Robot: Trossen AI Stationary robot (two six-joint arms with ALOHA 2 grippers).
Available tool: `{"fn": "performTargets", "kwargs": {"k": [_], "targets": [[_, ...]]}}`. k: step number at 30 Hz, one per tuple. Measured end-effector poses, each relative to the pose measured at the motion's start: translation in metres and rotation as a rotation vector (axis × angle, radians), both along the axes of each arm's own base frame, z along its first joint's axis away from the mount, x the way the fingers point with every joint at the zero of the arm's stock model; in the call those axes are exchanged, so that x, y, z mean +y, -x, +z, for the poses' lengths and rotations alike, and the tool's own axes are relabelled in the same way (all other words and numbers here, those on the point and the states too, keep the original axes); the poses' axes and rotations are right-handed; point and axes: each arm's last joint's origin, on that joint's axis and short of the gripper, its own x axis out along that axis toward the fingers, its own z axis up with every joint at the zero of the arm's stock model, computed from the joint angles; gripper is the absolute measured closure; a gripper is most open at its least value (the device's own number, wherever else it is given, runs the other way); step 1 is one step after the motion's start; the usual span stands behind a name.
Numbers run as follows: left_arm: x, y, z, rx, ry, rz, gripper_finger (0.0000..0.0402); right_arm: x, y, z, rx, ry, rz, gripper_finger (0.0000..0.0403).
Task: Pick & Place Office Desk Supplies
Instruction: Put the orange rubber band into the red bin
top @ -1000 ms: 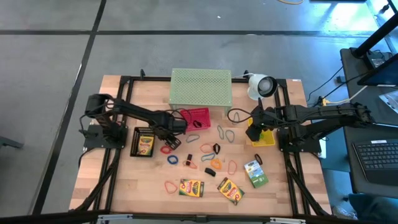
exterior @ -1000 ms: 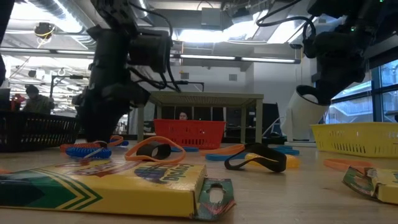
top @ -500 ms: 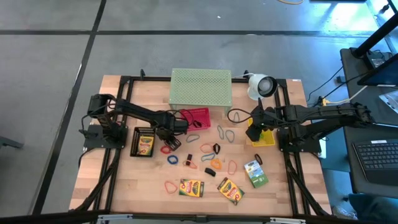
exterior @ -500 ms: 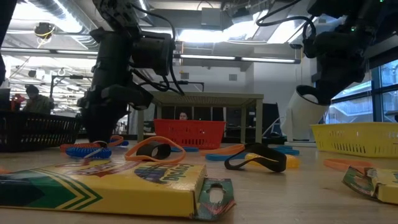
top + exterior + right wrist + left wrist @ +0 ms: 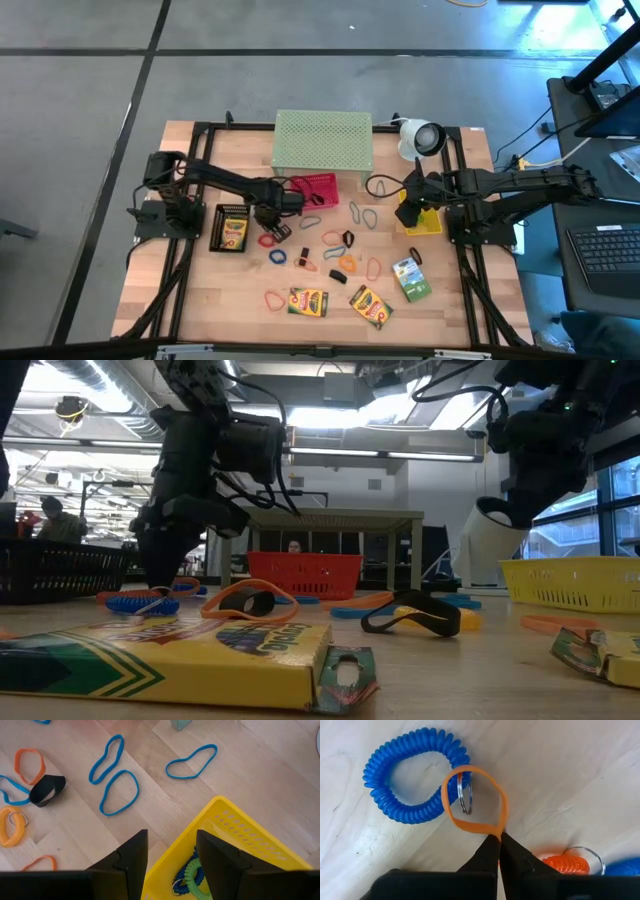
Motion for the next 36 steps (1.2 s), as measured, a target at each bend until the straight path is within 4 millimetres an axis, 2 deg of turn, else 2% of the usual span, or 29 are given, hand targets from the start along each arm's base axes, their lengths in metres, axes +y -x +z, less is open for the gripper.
{"fn": "performTargets", "kwargs": {"k": [4, 8, 17, 24, 30, 36], "targets": [[-0.001, -0.009, 0.013, 0.005, 0.008, -0.042, 0.04, 0.0, 0.0, 0.0, 0.0, 0.0, 0.001, 0.0234], [-0.002, -0.02, 0.035, -0.023, 0.011, -0.074, 0.04, 0.0, 0.0, 0.0, 0.0, 0.0, 0.001, 0.0234], [-0.003, -0.027, 0.072, 0.006, 0.001, -0.164, 0.04, 0.0, 0.0, 0.0, 0.001, 0.002, 0.004, 0.0234], [-0.001, -0.037, 0.101, -0.051, -0.045, -0.239, 0.04, 0.0, 0.0, 0.0, 0.002, 0.005, 0.01, 0.0234], [0.012, -0.049, 0.118, -0.155, -0.126, -0.251, 0.04, 0.0, 0.0, 0.0, 0.001, -0.005, 0.007, 0.0234], [0.04, -0.064, 0.119, -0.3, -0.164, -0.272, 0.04, 0.0, -0.001, 0.001, -0.014, -0.007, 0.003, 0.0234]]}}
